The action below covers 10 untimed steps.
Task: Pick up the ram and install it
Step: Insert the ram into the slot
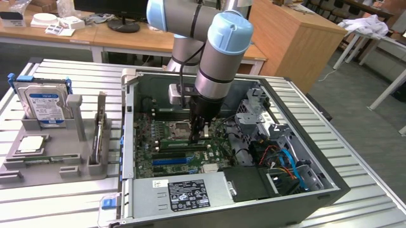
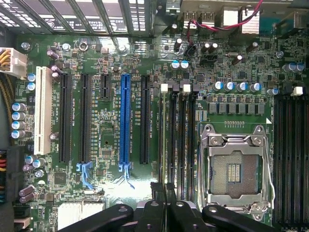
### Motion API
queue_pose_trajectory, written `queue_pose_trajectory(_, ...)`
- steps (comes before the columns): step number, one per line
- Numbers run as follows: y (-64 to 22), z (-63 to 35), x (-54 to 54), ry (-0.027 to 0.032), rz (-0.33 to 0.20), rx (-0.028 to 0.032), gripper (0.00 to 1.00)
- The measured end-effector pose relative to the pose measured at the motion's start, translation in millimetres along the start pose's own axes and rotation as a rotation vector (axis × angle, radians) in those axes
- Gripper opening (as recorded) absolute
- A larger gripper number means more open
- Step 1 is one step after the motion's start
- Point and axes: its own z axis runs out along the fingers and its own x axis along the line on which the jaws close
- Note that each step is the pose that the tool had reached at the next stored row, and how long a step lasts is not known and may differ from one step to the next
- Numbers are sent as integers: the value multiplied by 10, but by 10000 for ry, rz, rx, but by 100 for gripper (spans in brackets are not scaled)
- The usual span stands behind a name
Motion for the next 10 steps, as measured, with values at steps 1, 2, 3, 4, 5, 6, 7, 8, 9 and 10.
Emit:
queue_pose_trajectory(1, 0, 0, 0, 0, 0, 0, 12)
queue_pose_trajectory(2, 0, 0, 0, 0, 0, 0, 12)
queue_pose_trajectory(3, 0, 3, 1, 2, 0, 0, 12)
queue_pose_trajectory(4, 0, 5, 1, 2, 0, 0, 12)
queue_pose_trajectory(5, 0, 6, 1, 2, 0, 0, 12)
queue_pose_trajectory(6, 0, 8, 0, 0, 0, 1, 12)
queue_pose_trajectory(7, 0, 11, -1, 0, 0, 1, 12)
queue_pose_trajectory(8, 0, 10, -1, 0, 0, 1, 12)
queue_pose_trajectory(9, 0, 11, -1, -1, 0, 1, 12)
queue_pose_trajectory(10, 0, 10, -1, 0, 0, 1, 12)
